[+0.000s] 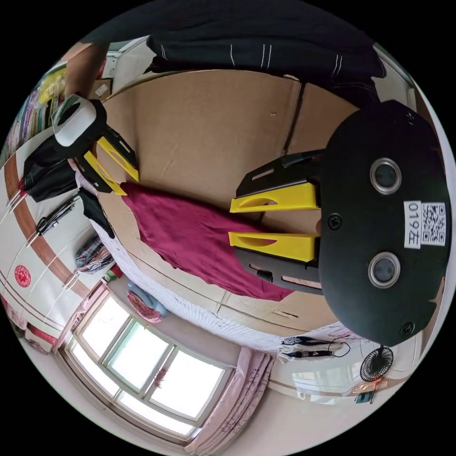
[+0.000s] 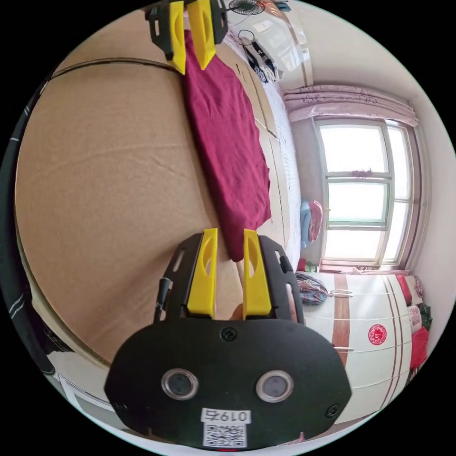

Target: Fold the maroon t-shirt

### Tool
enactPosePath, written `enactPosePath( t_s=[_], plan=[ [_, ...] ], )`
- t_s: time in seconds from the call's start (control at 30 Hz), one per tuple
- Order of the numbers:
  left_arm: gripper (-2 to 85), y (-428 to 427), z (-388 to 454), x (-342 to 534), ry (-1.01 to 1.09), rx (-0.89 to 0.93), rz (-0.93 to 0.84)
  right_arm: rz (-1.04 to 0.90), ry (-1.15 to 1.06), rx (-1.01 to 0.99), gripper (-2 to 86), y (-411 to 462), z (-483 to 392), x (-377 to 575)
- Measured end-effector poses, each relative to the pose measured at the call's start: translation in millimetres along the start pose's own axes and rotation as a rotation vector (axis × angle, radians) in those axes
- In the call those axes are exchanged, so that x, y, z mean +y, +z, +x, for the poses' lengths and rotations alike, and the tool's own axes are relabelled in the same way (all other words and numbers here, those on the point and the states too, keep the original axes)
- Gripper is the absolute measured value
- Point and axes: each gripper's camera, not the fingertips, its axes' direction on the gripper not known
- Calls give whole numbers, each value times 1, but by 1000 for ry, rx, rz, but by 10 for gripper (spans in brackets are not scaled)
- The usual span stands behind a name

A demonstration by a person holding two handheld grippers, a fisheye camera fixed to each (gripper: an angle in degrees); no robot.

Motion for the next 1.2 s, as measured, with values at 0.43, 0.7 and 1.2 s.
enactPosePath(
  t_s=[0.43, 0.7, 1.2],
  plan=[
    [57, 60, 150, 4, 98, -14, 12, -24, -205, 34, 39, 24, 11, 13],
    [59, 69, 218, 72, 130, -260, -183, -13, -232, 81, 35, 30, 12, 28],
    [20, 120, 296, 108, 256, -194, -253, 38, -77, -27, 36, 31, 53, 52]
  ],
)
